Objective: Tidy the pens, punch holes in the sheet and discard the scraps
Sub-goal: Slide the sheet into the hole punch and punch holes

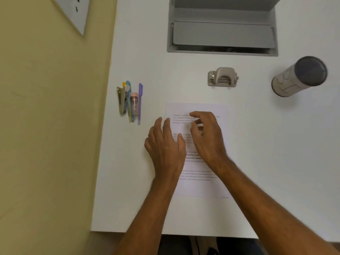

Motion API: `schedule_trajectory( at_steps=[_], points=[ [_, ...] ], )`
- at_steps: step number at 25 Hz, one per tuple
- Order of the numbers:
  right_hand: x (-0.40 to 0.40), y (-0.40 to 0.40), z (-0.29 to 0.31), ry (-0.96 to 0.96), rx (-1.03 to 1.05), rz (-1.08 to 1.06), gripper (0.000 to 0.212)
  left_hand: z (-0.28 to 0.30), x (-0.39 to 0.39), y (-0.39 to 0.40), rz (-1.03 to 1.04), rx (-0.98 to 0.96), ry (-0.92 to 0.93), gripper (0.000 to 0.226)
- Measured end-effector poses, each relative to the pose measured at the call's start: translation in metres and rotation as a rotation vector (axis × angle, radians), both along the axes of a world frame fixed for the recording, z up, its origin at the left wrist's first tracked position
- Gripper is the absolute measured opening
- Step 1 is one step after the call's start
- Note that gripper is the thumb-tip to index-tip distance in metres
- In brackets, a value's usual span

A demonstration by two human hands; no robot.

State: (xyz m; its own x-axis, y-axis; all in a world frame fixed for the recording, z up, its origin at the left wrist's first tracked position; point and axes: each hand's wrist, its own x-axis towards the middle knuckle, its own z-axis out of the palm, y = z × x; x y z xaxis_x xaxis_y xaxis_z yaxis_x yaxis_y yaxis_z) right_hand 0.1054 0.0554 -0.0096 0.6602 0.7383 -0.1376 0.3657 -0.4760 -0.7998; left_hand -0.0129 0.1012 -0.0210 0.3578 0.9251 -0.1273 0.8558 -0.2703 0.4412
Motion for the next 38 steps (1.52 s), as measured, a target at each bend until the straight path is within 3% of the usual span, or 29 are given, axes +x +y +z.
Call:
schedule_trajectory(
  at_steps=[9, 15, 26, 38],
  points=[
    [0.054, -0.048, -0.007, -0.210, -0.216, 0.095, 0.052, -0.025, 0.017, -0.051, -0.118, -0.004, 0.195, 0.089],
    [0.082, -0.035, -0.014, -0.274, -0.286, 0.212, 0.073, -0.037, 0.017, -0.056, -0.118, 0.049, 0.268, 0.092],
    [0.120, 0.007, -0.001, -0.422, -0.449, 0.377, 0.069, -0.038, 0.020, -0.059, -0.111, 0.092, 0.312, 0.093],
    [0.143, 0.042, 0.017, -0.169, -0.540, 0.471, 0.062, -0.040, 0.020, -0.058, -0.115, 0.064, 0.322, 0.094]
  ],
)
